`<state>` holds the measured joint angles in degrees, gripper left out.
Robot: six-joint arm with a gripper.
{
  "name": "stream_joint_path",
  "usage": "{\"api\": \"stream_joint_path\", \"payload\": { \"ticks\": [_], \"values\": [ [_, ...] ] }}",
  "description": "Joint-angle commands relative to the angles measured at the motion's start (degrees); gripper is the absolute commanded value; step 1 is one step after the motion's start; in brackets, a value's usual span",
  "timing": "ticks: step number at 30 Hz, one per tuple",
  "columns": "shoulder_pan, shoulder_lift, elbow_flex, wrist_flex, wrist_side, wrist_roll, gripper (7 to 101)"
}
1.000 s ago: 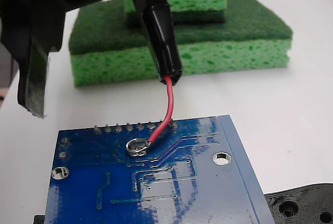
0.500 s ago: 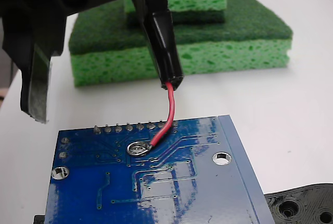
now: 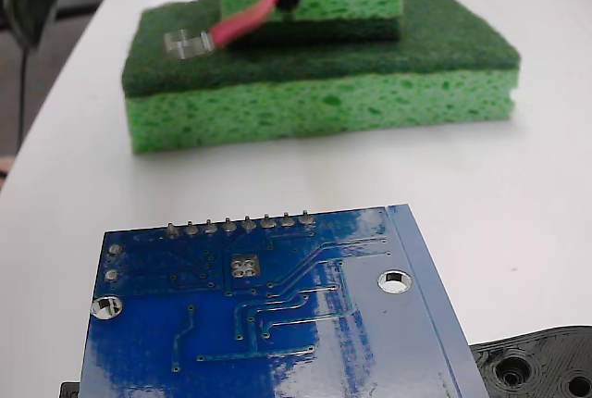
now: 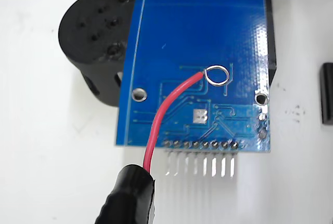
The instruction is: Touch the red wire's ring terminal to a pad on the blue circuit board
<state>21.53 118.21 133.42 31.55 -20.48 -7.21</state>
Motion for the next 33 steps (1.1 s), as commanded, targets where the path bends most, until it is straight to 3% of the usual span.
{"api": "stream_joint_path", "payload": {
  "ticks": [1, 9, 17, 27, 33],
  "values": [
    [-2.1, 11.4, 5.2, 0.7, 8.1, 2.2, 100.3],
    [-6.9, 39.9, 23.9, 7.9, 13.4, 8.3, 100.3],
    [-17.9, 56.1, 34.4, 12.0, 22.1, 12.2, 100.3],
    [-24.8, 56.8, 36.4, 13.0, 28.2, 12.3, 100.3],
    [-25.3, 56.8, 38.1, 12.7, 28.0, 12.0, 100.3]
  ]
}}
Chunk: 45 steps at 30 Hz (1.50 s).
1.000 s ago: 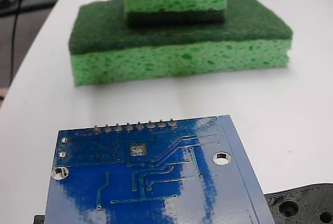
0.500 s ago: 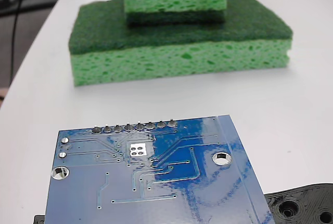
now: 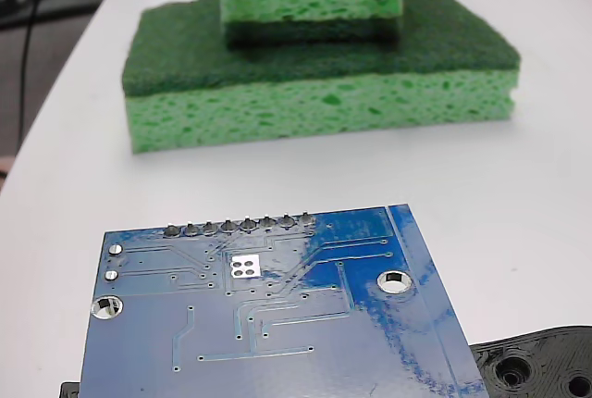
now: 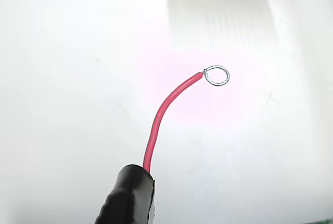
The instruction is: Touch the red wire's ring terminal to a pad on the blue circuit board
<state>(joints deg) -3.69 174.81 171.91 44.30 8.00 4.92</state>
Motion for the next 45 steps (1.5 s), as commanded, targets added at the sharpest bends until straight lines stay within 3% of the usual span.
{"api": "stream_joint_path", "payload": {
  "ticks": [1, 45],
  "values": [
    [-0.1, 0.2, -0.4, -0.1, -0.7, -0.2, 100.3],
    [0.3, 0.2, -0.4, -0.1, -1.5, -0.4, 100.3]
  ]
}}
